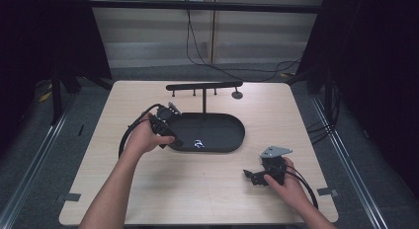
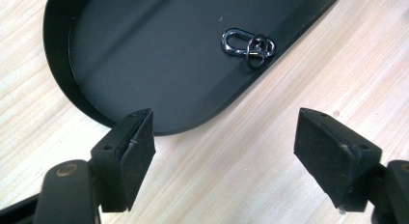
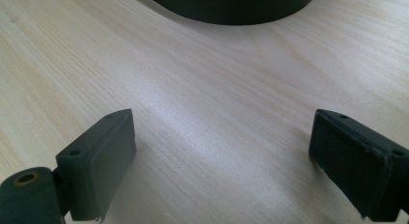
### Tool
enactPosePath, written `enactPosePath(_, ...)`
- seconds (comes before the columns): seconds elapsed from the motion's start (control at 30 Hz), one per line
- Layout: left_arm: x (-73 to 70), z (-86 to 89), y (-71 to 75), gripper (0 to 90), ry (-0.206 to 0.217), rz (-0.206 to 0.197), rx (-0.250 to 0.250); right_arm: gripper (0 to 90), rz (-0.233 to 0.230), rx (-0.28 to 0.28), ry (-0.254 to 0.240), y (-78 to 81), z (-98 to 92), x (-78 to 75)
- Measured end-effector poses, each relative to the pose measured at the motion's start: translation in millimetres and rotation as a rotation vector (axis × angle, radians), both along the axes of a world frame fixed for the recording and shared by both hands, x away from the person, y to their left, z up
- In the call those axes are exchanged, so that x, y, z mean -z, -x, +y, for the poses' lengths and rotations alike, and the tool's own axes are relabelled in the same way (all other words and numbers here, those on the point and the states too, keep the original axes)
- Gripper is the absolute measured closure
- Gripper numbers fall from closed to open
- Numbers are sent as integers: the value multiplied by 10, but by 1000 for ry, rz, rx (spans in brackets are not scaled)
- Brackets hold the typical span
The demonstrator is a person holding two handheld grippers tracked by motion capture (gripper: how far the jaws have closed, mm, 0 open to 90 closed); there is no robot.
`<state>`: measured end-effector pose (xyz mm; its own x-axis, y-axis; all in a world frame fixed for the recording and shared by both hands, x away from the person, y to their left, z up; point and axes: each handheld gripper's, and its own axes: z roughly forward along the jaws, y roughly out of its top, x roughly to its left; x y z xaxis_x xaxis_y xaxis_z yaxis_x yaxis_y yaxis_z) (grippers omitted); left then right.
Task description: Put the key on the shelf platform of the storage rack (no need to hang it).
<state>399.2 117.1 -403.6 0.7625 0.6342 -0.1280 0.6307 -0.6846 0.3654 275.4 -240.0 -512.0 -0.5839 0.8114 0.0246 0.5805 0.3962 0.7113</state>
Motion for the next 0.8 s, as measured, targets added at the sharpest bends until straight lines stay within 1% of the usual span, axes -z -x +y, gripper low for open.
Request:
enactPosePath(0.03,5,9,2,211,7,-6,-1,88,0,0,0,0,0,0)
enactPosePath(0.1,4,31,9,194,10,-3,-7,88,-1,0,0,0,0,0)
enactPosePath(0.13,15,61,10,189,21,-6,-16,87,0,0,0,0,0,0)
enactPosePath(0.3,37,124,16,169,25,-2,-34,87,0,0,0,0,0,0)
enactPosePath(0.33,48,155,21,169,32,0,-43,88,0,0,0,0,0,0)
enactPosePath(0.4,54,175,23,167,32,0,-38,88,0,0,0,0,0,0)
enactPosePath(0.57,74,234,47,160,38,3,-42,88,0,0,0,0,0,0)
enactPosePath(0.7,86,282,72,160,48,4,-40,88,-1,0,0,0,0,0)
enactPosePath(0.8,91,327,95,160,63,3,-44,88,0,0,0,0,0,0)
